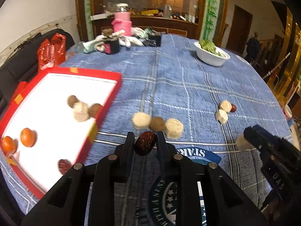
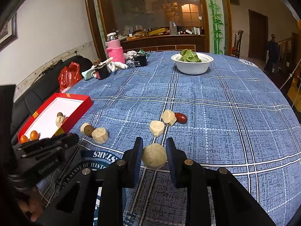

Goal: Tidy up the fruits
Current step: 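Carry the red date and beige fruit toward the red box with both tools, then lower both tools into the red box and open them to release the fruits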

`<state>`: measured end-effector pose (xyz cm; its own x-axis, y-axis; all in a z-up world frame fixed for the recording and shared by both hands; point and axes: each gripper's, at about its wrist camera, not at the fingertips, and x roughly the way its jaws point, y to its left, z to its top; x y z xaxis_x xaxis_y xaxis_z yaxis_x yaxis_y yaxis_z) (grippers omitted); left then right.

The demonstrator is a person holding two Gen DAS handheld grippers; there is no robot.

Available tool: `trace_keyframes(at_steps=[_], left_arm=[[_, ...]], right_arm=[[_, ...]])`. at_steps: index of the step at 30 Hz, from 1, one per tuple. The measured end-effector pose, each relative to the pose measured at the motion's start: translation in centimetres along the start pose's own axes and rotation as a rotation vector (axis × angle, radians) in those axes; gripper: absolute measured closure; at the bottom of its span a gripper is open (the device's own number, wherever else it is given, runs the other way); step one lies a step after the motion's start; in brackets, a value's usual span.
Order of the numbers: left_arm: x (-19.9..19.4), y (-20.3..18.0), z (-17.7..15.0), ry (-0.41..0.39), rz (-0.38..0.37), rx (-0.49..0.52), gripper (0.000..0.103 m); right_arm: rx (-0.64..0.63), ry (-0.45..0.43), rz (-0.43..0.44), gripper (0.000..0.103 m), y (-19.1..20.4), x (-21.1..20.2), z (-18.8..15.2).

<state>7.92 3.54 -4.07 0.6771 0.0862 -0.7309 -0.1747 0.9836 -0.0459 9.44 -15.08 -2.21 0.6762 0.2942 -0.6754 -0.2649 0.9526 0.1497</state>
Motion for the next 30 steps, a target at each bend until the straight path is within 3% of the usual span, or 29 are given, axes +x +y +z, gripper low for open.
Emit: trace_keyframes(at_steps=[8,17,30], left_arm=[[-2.5,5.0,0.4,-0.044,0.068,-0.125,0.082],[-2.3,12.6,0.4,-0.027,0.179,-0.277,0.082],[-0.4,18.2,1.5,-0.006,0.262,-0.356,0.082]], right_arm=[[-0.064,-0.004,0.069,0.077,3.5,-0.1,1.0],[-0.177,-0.012,0.222,0.078,10.9,0.4,3.1],[-0.284,0.028,0.344,0.078,20.0,4.0,5.9]])
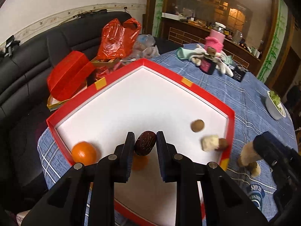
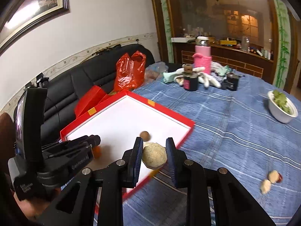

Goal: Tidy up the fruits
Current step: 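Lower both tools into the red box and open them to release the fruits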

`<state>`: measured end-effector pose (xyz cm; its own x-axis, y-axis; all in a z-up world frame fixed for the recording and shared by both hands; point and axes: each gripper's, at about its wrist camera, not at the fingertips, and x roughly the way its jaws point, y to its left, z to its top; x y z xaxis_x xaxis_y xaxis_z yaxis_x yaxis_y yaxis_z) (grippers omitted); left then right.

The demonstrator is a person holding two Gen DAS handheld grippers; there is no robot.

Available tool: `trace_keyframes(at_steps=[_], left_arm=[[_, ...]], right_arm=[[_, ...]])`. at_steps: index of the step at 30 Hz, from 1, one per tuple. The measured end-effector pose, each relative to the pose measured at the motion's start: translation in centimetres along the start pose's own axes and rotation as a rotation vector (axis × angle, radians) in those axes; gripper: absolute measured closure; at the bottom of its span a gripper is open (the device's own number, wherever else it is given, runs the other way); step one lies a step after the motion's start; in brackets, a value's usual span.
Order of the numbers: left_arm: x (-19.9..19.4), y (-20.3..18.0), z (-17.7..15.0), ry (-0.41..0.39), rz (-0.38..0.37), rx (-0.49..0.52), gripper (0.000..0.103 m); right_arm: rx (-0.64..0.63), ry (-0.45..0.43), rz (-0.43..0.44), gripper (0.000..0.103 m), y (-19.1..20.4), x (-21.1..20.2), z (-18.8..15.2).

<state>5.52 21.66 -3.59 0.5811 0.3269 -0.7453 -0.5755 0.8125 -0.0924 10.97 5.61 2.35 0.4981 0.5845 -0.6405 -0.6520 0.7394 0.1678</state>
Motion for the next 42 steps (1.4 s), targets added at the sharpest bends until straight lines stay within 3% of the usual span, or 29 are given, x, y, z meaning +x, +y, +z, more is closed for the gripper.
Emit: trace_keyframes(at_steps=[8,22,33,42], left_arm=[[1.4,1.1,1.5,-0.001,0.033,-0.003,0.082],[3.7,1.4,3.0,0.033,0.055,0.002,0.082],[2.6,2.7,4.7,-0.022,0.042,-0.04,0.082],[4.2,1.4,4.5,0.014,0.048,0.039,0.082]], right_arm=[[-0.045,0.073,0.056,0.078,2.7,3.6,-0.6],[-0.069,0.113,0.056,0.078,3.8,5.5,-0.8],[-0.045,0.068,0.053,0.078,3.4,4.5,0.2],[-0.061,0.1,0.058,0.078,3.9,5.7,-0.7]])
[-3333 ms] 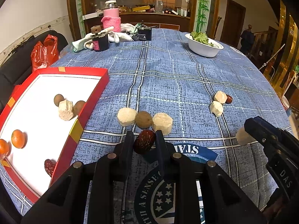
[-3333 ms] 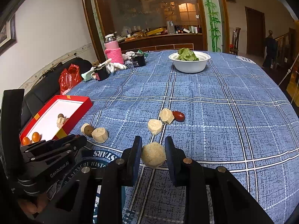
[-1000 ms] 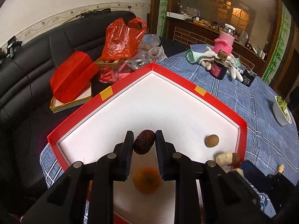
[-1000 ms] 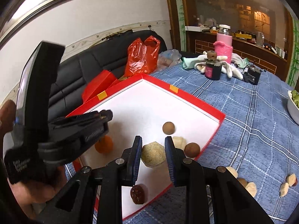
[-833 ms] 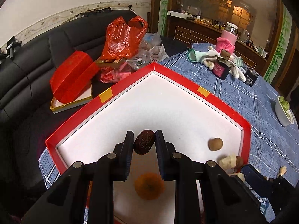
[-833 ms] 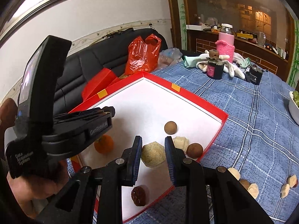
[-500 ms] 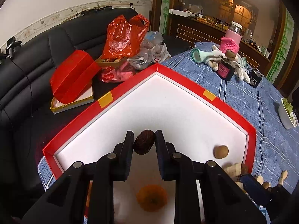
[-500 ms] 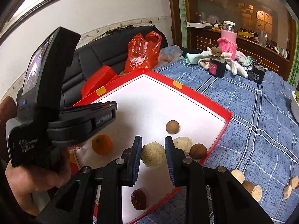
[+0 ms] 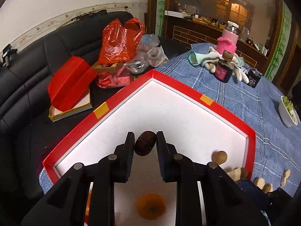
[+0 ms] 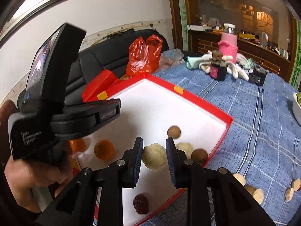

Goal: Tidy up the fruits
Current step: 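Lower both tools into the red box and open them to release the fruits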

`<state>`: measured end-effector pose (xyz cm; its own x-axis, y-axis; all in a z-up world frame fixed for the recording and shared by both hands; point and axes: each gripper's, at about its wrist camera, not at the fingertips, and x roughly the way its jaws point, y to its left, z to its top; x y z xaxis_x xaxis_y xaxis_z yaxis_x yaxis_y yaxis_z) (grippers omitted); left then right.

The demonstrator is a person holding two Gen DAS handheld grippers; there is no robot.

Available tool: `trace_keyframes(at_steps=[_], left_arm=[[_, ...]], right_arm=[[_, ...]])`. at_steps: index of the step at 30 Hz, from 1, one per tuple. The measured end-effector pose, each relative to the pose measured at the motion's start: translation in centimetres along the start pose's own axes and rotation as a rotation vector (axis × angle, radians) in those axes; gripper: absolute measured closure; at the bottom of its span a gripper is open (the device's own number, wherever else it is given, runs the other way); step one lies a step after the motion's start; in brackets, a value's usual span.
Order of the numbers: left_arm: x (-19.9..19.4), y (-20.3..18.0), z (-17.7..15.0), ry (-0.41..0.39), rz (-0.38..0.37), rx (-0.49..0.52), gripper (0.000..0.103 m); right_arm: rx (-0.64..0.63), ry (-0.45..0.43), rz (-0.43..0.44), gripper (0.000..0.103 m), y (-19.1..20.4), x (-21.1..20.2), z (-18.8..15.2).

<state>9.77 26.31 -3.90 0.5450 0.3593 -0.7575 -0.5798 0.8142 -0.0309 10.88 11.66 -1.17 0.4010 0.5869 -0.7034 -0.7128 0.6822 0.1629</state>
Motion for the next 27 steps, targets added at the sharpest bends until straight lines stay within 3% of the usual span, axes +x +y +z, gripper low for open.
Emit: trace_keyframes(at_steps=[27], left_arm=[[1.9,-0.4,0.0,0.038,0.027,0.025,0.082]], right_arm=[[0.002,0.035,0.013,0.078,0.1,1.6,-0.8]])
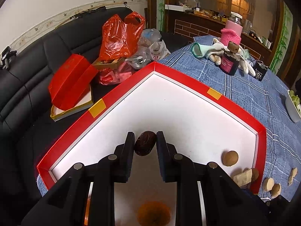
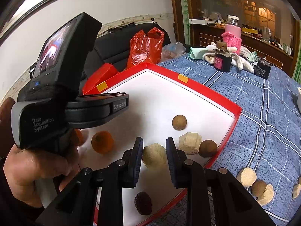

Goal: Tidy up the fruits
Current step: 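Lower both tools into the red box and open them to release the fruits, then grasp a brown round fruit with the left tool while the right tool grasps a white cube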

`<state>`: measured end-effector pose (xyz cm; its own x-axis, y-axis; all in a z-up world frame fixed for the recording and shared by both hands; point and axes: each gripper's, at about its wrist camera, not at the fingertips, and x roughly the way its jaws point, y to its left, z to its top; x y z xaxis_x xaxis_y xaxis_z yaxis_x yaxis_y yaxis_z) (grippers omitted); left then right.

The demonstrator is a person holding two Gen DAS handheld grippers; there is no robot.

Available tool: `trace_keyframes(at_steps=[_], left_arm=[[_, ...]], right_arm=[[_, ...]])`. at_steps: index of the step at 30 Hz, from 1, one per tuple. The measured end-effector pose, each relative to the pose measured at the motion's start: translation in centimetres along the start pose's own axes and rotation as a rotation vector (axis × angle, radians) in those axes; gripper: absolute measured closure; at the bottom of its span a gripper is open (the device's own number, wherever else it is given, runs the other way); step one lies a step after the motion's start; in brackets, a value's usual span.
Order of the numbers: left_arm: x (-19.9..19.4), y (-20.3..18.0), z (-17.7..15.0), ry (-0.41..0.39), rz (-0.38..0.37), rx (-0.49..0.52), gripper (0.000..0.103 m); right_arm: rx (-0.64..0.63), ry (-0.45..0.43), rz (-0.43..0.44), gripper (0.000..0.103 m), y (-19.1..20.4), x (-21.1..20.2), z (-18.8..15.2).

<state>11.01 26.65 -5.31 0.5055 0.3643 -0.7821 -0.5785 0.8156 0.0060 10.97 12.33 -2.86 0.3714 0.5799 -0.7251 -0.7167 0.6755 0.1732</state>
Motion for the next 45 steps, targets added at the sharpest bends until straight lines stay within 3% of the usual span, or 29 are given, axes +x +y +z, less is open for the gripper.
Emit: trace_keyframes(at_steps=[8,14,16,17,18,20,23,25,28,32,33,34,41,45], left_arm=[[-0.2,0.4,0.2,0.002,-0.003,-0.009,0.082],[1.1,0.9,0.1,0.118,-0.004,-0.056,0.081],[1.0,0.8,0.0,0.134,0.005,-0.06,0.081],[0.9,0.7,-0.1,0.137,0.012,-0.06,0.075],[0.6,0.6,-0.1,0.141,0.01,-0.058,0.05],[-0.1,0.5,-0.4,0.12,0.01,-0.053,0.028],[-1.9,0.2,-0.7,0.062,0.014,-0.044,0.028],[-3.7,-0.2,-1.1,0.02,-0.037,-0.047,0.028],[-6.5,-1.8,-2.0,-0.056,-0.12,-0.015,0.028],[-10.0,-5.5,-4.3,-0.142,-0.243,0.11,0.028],[-10.6,-6.5,-5.0,-0.148,-0.262,0.149,0.028],[-11.0,-7.2,-5.6,-0.149,-0.275,0.179,0.028],[-11.5,-9.9,-8.4,-0.094,-0.323,0.281,0.028],[-11.2,-11.0,-9.0,-0.069,-0.332,0.3,0.028]], right_arm=[[0.0,-0.002,-0.006,0.078,0.3,0.1,0.0],[0.007,0.048,-0.016,0.073,0.1,0.9,-0.1],[0.016,0.052,-0.017,0.047,-0.1,0.7,-0.2],[0.021,0.045,-0.018,0.041,-0.2,0.4,-0.2],[0.026,0.037,-0.018,0.035,-0.3,0.0,-0.2],[0.041,0.005,-0.011,0.034,-0.9,-1.7,-0.3],[0.071,-0.059,-0.016,0.033,-2.4,-4.5,-0.9],[0.107,-0.101,-0.04,0.028,-4.3,-6.9,-1.9],[0.182,-0.132,-0.105,0.028,-8.4,-10.3,-4.5],[0.263,-0.08,-0.17,0.029,-13.6,-11.8,-7.6],[0.27,-0.064,-0.175,0.035,-14.2,-11.7,-8.0],[0.266,-0.043,-0.182,0.042,-14.7,-11.6,-8.3],[0.193,0.05,-0.163,0.047,-14.8,-8.6,-7.5],[0.159,0.085,-0.166,0.058,-14.5,-6.3,-6.9]])
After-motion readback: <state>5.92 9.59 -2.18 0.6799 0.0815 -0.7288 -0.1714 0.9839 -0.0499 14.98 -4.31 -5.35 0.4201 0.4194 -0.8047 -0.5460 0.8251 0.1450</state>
